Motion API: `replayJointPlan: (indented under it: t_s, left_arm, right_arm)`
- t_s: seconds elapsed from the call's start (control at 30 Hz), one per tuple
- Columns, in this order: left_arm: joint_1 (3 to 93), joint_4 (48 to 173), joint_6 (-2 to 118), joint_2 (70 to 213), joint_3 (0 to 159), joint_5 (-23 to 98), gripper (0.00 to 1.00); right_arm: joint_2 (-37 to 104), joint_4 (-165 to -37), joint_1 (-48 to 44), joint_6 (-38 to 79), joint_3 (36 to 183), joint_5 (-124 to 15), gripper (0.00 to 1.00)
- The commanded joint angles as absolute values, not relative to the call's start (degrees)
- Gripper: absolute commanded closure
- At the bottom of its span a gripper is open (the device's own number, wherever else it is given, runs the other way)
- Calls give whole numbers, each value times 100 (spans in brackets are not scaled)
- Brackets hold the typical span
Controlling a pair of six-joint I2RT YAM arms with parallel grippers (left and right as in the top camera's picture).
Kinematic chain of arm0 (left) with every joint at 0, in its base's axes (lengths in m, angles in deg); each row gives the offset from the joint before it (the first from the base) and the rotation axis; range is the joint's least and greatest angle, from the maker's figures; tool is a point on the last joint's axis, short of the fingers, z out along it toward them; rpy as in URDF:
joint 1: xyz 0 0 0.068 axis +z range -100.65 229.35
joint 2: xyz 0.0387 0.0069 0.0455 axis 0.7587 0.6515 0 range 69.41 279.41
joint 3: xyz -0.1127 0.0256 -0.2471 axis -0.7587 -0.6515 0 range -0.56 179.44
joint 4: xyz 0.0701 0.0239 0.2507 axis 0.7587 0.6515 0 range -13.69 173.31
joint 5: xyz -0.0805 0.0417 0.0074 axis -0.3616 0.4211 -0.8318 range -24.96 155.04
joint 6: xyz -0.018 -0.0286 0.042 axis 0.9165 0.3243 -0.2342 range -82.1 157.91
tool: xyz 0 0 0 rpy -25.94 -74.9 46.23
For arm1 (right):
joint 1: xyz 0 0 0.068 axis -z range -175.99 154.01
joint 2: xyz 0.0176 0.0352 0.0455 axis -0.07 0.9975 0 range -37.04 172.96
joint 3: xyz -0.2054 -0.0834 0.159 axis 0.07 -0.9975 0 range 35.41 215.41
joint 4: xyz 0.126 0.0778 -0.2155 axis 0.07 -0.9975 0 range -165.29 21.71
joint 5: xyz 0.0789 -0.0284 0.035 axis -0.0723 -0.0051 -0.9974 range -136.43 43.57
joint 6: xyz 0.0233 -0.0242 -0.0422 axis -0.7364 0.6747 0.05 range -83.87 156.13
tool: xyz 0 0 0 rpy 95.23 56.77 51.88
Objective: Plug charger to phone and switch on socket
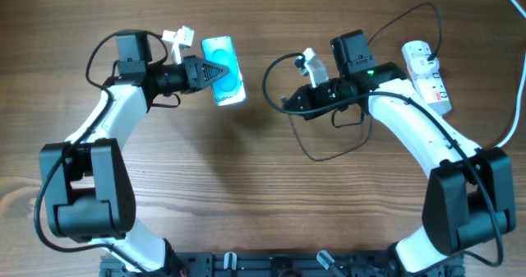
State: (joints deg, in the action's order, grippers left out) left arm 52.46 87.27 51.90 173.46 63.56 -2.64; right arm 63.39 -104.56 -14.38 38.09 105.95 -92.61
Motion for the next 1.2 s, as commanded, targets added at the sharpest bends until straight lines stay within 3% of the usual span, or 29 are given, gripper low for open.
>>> replayJointPlan:
  t_s: [0.0, 0.17, 0.4, 0.6, 0.67, 0.93, 1.17]
  left_arm:
    - [5388, 8067, 5396, 17357, 6395, -1997, 96]
    - [5412, 6918, 6823, 17355, 6395, -2242, 96]
    - [5412, 3899, 11393, 17322, 6395, -1567, 96]
    - [5375, 642, 13988, 17318, 6395, -1178, 96]
    - [5371, -101, 14265, 17318, 6395, -1158, 96]
    - [5360, -129, 14637, 17318, 6395, -1283, 96]
    - [5360, -131, 14187, 17324, 6395, -1678, 96]
  right_arm:
    - [6315, -10041, -1444, 4255, 10543, -11383, 96]
    - [6315, -8908, -1621, 3238, 10525, -11792, 96]
    - [6315, -7418, -2153, 1516, 10525, -11901, 96]
    - [6312, -5418, -2153, -576, 10525, -12443, 96]
    - [6312, -4725, -2155, -1113, 10525, -12498, 96]
    - [6312, -4578, -2153, -1247, 10525, -12371, 96]
    - [6315, -4277, -2153, -1651, 10525, -12159, 96]
